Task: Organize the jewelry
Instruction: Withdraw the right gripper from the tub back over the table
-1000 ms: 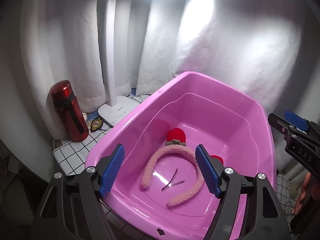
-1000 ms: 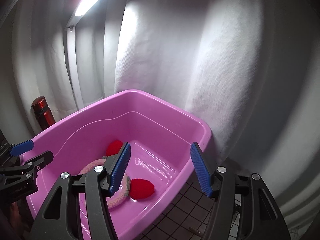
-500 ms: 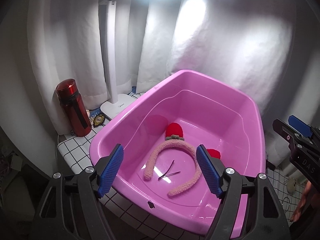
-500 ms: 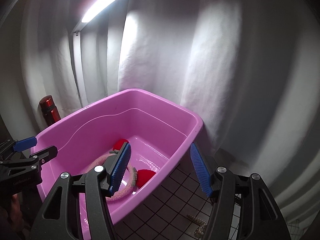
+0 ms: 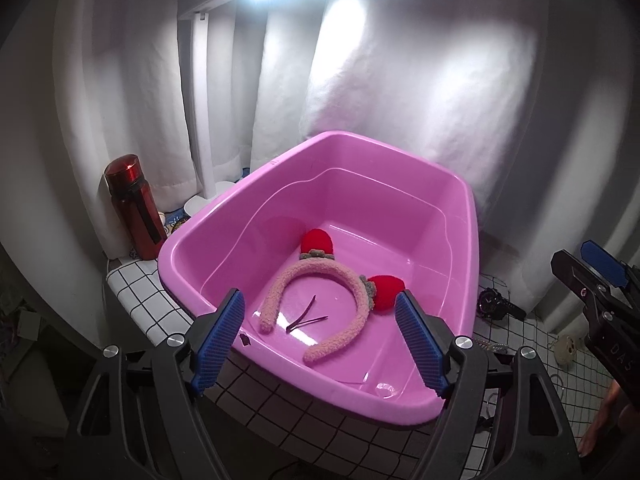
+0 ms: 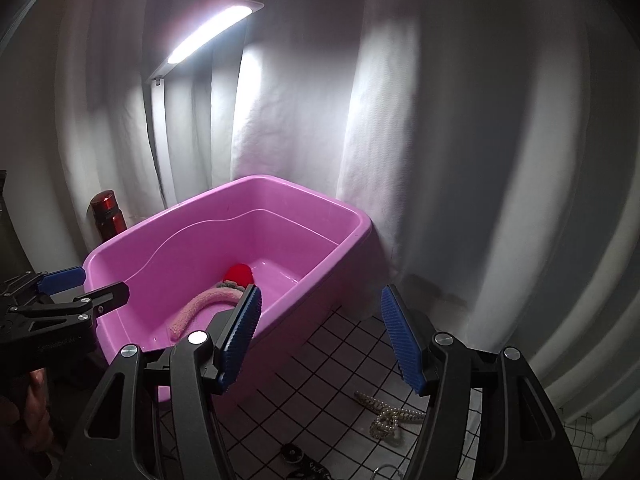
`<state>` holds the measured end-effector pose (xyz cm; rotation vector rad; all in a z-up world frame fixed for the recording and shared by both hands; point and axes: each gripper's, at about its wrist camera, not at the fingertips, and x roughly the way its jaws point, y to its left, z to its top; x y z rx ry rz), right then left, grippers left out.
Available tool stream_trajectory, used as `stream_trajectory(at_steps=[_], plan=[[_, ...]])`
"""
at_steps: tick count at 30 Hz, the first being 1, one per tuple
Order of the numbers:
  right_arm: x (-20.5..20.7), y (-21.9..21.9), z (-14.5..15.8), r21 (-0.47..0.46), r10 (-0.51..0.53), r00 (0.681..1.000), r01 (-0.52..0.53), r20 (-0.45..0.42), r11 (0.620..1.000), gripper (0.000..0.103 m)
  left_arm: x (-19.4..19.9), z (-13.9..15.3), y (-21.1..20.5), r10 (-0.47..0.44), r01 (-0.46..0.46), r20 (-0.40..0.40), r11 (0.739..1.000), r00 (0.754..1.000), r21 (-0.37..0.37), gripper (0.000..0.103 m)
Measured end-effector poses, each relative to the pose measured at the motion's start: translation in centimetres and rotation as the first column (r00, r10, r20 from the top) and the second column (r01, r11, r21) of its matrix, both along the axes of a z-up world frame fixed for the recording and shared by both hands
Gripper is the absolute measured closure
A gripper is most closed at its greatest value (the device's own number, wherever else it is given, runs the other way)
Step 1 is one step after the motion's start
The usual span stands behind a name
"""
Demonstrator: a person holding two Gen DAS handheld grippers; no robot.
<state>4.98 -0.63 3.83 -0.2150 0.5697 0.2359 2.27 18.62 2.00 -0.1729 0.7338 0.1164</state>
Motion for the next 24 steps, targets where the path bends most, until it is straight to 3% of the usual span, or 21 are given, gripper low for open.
stream_trajectory(at_steps=[13,24], plan=[[-6.6,-9.9,0.0,0.022,-0.163,0.987,0.163,0.01,0.986,0.042,-3.6,0.3,-7.3,-0.158,0.157,-0.01,0.987,0.987,-0.043,0.026],[-12.2,-18.4,-1.6,0.042,-0.367,0.929,0.369,-0.039,0.929,0.042,-5.7,-1.1,-13.2,-0.279,0.278,-0.014,0.96,0.96,-0.03,0.025]])
